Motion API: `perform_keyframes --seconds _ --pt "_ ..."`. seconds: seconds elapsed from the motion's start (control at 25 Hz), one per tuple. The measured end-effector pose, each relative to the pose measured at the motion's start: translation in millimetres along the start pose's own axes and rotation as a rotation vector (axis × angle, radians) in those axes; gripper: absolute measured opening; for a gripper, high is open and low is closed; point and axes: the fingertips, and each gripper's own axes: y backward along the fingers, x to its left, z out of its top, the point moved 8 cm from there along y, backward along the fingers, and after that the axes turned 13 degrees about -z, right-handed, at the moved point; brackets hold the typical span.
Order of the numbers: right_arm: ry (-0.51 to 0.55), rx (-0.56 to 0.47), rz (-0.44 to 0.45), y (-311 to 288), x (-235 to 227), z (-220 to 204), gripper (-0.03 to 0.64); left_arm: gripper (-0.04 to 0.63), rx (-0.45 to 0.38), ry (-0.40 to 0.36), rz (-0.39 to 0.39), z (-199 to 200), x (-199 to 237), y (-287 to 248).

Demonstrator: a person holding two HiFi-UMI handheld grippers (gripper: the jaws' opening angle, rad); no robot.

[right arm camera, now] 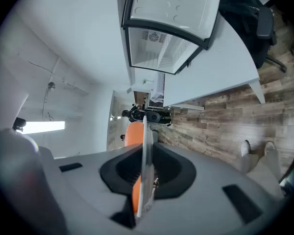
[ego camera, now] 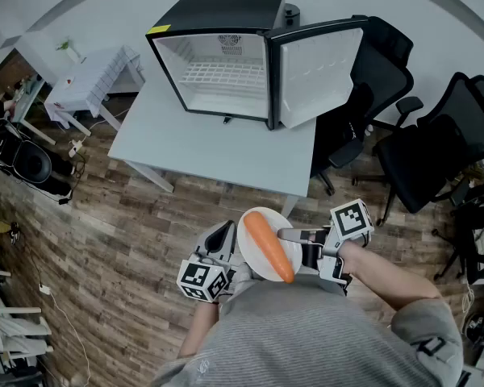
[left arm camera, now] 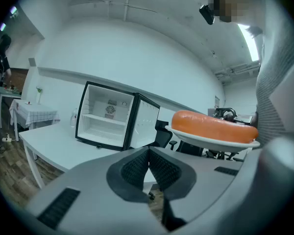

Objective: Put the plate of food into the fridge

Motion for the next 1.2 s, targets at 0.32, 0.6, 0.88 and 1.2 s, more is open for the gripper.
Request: perform_keyframes --seconds 0.32,0.6,0.88,1.2 --pt "-0.019 -0.007 -0.009 -2.8 -0.7 0.4 0.04 0.011 0.009 -0.016 -0.003 2.5 1.7 1.5" --pt "-0.012 -0.012 0.0 -4.7 4.6 3.9 0.04 0.011 0.015 -0.03 -0.007 3.6 3.4 -0.8" --pt "-0.003 -0.064 0.056 -4.9 11.8 9.3 0.043 0.011 0.016 -0.04 -0.011 6.7 6.8 -0.2" --pt "-0.016 -0.07 0.072 -10.1 16.2 8.0 0.043 0.011 0.021 -0.042 -0.02 8.4 11.3 2.3"
